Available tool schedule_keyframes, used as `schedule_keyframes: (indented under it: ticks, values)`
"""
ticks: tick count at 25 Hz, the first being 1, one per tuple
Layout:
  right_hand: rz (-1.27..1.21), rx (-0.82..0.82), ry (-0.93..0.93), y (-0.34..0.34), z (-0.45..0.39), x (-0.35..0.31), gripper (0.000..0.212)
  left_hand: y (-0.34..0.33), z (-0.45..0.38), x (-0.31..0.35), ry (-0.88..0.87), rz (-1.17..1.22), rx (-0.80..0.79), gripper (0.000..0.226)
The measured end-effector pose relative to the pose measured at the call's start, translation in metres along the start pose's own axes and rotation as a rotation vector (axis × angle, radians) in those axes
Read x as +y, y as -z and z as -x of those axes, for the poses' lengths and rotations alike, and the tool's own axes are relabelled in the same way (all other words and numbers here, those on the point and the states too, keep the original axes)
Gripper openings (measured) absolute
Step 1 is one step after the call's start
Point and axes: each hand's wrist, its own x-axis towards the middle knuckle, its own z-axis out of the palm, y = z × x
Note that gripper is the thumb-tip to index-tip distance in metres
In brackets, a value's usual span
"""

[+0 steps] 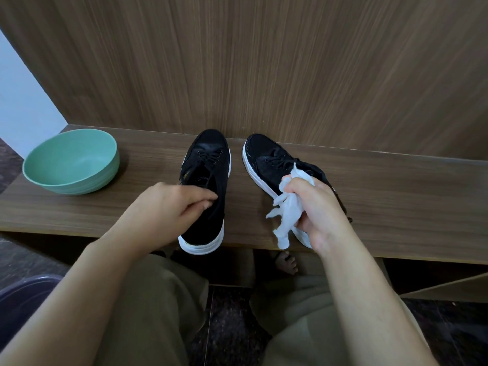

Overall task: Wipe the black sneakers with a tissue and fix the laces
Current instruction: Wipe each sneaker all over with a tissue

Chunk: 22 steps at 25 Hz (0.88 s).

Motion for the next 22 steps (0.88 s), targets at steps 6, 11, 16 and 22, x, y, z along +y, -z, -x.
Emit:
schedule_keyframes:
  ticks: [6, 11, 16, 22]
  values:
    - [-0.006, 0.004, 0.002, 0.001, -0.003, 0.001, 0.014, 0.01, -0.011, -0.018, 0.354, 0.139, 0.317, 0.032]
    - [0.013, -0.009, 0.017, -0.003, -0.003, 0.003, 0.013, -0.01, -0.018, -0.02, 0.453, 0.308, 0.232, 0.027]
    - [0.02, -0.017, 0.029, -0.003, -0.003, 0.002, 0.012, -0.016, -0.021, -0.004, 0.304, -0.012, 0.215, 0.012]
    - [0.01, -0.011, 0.019, 0.001, 0.0, -0.001, 0.011, 0.032, 0.005, -0.009, 0.307, 0.228, 0.057, 0.007]
